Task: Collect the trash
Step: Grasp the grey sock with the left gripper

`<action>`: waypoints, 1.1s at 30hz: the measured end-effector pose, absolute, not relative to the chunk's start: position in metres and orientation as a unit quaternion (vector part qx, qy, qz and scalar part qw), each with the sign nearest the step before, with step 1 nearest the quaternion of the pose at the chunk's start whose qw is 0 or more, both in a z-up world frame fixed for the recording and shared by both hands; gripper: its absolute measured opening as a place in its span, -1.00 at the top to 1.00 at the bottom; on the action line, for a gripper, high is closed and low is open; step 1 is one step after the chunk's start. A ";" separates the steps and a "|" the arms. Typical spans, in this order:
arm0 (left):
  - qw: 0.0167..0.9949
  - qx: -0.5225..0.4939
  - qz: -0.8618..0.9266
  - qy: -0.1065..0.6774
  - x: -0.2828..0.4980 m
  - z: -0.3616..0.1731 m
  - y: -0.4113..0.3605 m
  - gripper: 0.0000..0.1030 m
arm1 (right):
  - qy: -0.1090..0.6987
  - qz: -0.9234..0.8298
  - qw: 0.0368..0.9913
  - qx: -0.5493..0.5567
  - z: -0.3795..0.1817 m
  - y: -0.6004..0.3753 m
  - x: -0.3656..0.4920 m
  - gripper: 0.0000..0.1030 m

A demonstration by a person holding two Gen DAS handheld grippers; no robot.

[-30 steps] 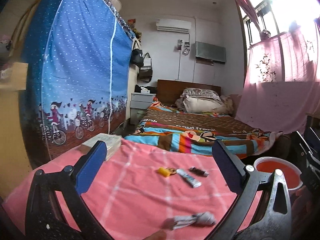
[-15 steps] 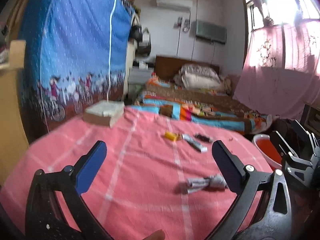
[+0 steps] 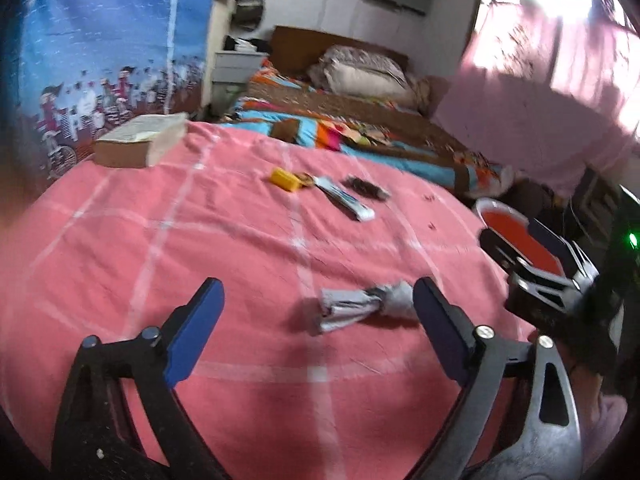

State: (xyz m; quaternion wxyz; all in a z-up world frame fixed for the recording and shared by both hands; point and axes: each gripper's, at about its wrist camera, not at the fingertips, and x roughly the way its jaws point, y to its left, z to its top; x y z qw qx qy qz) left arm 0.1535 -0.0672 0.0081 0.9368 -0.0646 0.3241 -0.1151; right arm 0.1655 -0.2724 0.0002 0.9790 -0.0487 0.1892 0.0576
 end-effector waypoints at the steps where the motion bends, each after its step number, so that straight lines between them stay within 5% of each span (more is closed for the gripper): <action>1: 0.935 -0.057 -0.123 0.328 0.154 0.007 -0.071 -0.82 | 0.197 0.057 0.978 -0.047 -0.002 -0.273 0.167 -1.00; 15: 0.907 -0.026 -0.172 0.384 0.178 -0.001 -0.100 -0.42 | 0.261 0.057 0.963 -0.041 -0.015 -0.278 0.180 -1.00; 25: 0.895 -0.058 -0.188 0.399 0.197 -0.004 -0.102 0.33 | 0.269 0.057 0.961 -0.033 -0.015 -0.279 0.183 -1.00; 33: 0.904 -0.070 -0.149 0.393 0.200 0.003 -0.084 0.40 | 0.270 0.079 0.959 -0.034 -0.012 -0.272 0.188 -1.00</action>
